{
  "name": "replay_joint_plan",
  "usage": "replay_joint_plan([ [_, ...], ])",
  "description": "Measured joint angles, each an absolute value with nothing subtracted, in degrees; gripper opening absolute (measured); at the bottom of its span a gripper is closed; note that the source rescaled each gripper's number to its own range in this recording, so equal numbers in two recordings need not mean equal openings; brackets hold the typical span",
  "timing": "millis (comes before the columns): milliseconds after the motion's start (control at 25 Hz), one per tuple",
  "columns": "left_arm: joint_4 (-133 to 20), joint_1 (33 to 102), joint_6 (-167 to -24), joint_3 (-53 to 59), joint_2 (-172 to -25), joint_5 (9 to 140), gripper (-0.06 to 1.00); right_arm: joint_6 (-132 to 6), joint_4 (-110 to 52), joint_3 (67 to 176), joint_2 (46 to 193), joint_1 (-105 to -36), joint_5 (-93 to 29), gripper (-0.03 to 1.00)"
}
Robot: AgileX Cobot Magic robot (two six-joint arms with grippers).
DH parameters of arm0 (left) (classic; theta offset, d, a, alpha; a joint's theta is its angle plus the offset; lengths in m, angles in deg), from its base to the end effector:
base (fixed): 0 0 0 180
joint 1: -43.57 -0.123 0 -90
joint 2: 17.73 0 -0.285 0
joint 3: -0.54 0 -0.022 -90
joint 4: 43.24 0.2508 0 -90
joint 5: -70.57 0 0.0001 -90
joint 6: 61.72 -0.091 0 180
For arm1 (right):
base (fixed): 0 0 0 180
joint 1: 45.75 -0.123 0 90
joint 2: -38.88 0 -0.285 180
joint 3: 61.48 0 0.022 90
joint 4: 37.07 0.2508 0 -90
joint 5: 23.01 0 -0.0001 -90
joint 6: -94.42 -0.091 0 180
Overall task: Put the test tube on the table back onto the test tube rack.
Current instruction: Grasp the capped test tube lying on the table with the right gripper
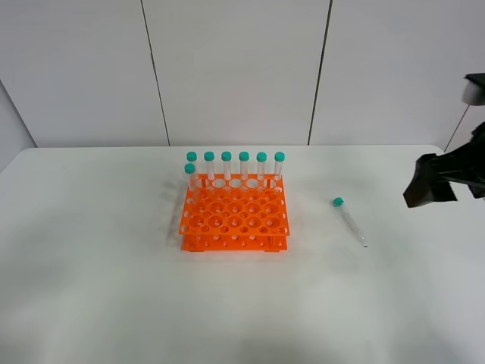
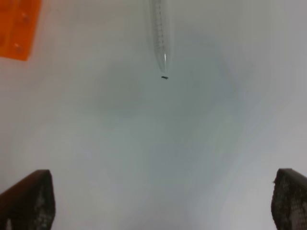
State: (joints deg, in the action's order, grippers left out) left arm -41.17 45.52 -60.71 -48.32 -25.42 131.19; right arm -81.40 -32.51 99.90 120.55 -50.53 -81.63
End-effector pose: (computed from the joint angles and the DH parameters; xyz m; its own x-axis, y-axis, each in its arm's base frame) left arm -0.0043 0.0030 0.2761 -0.4561 0.0156 -0.8898 0.0061 0.9999 0.0145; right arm 0.2407 0.0263 0.2971 -0.9254 -0.1089 -0.3630 -0.1367 0.9892 0.0519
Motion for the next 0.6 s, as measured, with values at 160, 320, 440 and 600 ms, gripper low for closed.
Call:
replay_joint_plan([
  [160, -41.17, 45.52, -60.71, -48.32, -25.42, 131.19, 1.00, -79.99, -32.71, 107.54, 135.04, -50.53, -82.77, 1.00],
  [320, -41.17, 45.52, -60.71, -48.32, -25.42, 131.19, 1.00, -78.91, -32.76, 114.29, 146.22, -50.69, -81.83, 1.00],
  [440, -41.17, 45.52, -60.71, -48.32, -25.42, 131.19, 1.00, -78.45, -32.76, 117.22, 152.25, -51.29, -78.97, 1.00],
  [600, -41.17, 45.52, -60.71, -48.32, -25.42, 131.19, 1.00, -78.45, -32.77, 118.44, 156.81, -51.38, -74.44, 1.00],
])
